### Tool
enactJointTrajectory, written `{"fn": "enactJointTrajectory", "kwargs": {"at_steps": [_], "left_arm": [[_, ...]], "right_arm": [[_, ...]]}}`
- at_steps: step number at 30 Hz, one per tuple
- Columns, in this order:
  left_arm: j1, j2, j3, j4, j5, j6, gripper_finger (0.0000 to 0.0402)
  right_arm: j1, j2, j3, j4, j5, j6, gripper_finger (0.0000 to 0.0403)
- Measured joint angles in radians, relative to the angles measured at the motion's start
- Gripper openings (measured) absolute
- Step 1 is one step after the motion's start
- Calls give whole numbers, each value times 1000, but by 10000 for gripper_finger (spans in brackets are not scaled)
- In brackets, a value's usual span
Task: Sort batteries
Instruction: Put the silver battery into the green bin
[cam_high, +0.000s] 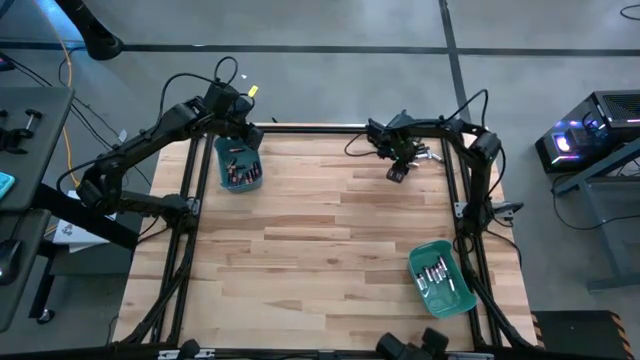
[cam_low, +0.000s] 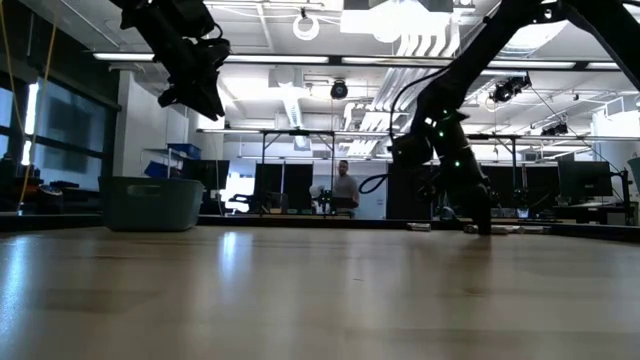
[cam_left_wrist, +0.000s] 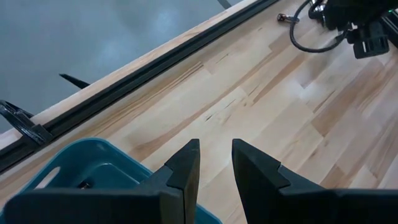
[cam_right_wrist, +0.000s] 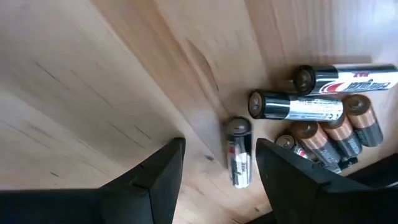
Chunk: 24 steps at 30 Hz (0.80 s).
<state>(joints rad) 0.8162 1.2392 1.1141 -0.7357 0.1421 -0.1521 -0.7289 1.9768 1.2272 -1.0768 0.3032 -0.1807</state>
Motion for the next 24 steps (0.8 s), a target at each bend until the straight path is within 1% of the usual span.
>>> {"fn": "enactJointTrajectory", "kwargs": {"at_steps": [2, 4, 7, 10, 11, 12, 13, 15, 17, 19, 21, 24], "left_arm": [[0, 0, 0, 0, 0, 10, 87], [0, 0, 0, 0, 0, 17, 87], [0, 0, 0, 0, 0, 19, 87], [0, 0, 0, 0, 0, 18, 87], [0, 0, 0, 0, 0, 16, 87], [0, 0, 0, 0, 2, 16, 87], [0, 0, 0, 0, 9, 18, 87], [0, 0, 0, 1, 40, 31, 87], [0, 1, 0, 13, 85, 44, 87], [0, 3, -1, 51, 134, 54, 87], [0, 6, -8, 118, 185, 58, 87], [0, 20, -46, 274, 286, 44, 87]], "right_arm": [[1, -1, -16, 13, -10, 3, 192], [7, -1, -23, 13, -16, 20, 172], [21, 1, -24, 10, -35, 47, 116], [36, 2, -24, 8, -73, 55, 43], [42, 1, -23, 4, -91, 67, 27], [48, -4, -19, -6, -120, 75, 19], [56, -9, -12, -12, -167, 90, 19], [75, -29, 5, -6, -307, 125, 26], [91, -68, 31, 49, -437, 160, 25], [105, -134, 60, 133, -557, 207, 16], [119, -192, 83, 270, -655, 262, 14], [150, -269, 103, 531, -725, 372, 14]]}}
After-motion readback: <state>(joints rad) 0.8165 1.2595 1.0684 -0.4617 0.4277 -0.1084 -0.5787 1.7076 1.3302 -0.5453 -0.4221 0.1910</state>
